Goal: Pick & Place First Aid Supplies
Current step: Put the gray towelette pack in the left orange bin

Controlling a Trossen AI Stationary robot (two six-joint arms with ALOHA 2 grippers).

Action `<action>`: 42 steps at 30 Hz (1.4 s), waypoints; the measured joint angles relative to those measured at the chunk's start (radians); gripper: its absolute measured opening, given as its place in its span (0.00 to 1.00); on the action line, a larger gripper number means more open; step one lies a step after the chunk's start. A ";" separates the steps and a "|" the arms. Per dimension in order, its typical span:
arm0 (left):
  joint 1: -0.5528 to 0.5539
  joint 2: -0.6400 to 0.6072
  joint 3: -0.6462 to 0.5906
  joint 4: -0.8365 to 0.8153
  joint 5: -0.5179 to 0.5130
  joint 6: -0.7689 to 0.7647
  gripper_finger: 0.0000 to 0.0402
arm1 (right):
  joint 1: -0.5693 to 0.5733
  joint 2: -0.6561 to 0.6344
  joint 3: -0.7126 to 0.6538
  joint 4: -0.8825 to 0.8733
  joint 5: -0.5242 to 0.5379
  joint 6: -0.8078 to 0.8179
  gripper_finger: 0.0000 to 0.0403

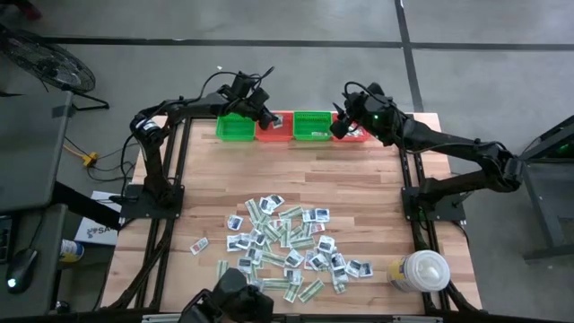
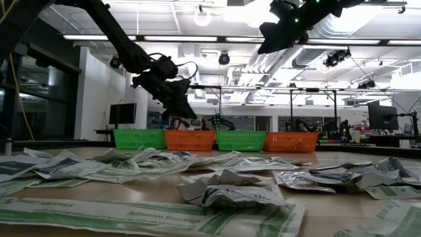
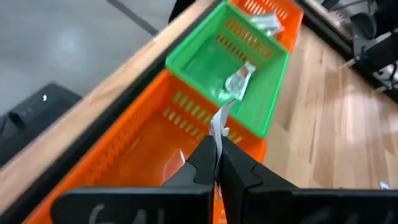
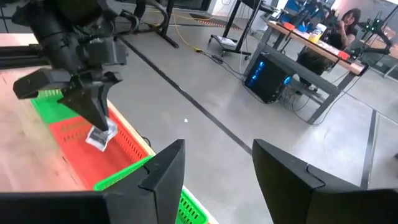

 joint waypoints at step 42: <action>-0.209 -0.306 0.000 -0.580 -0.065 0.460 0.27 | 0.001 0.001 0.000 -0.266 -0.389 0.057 0.42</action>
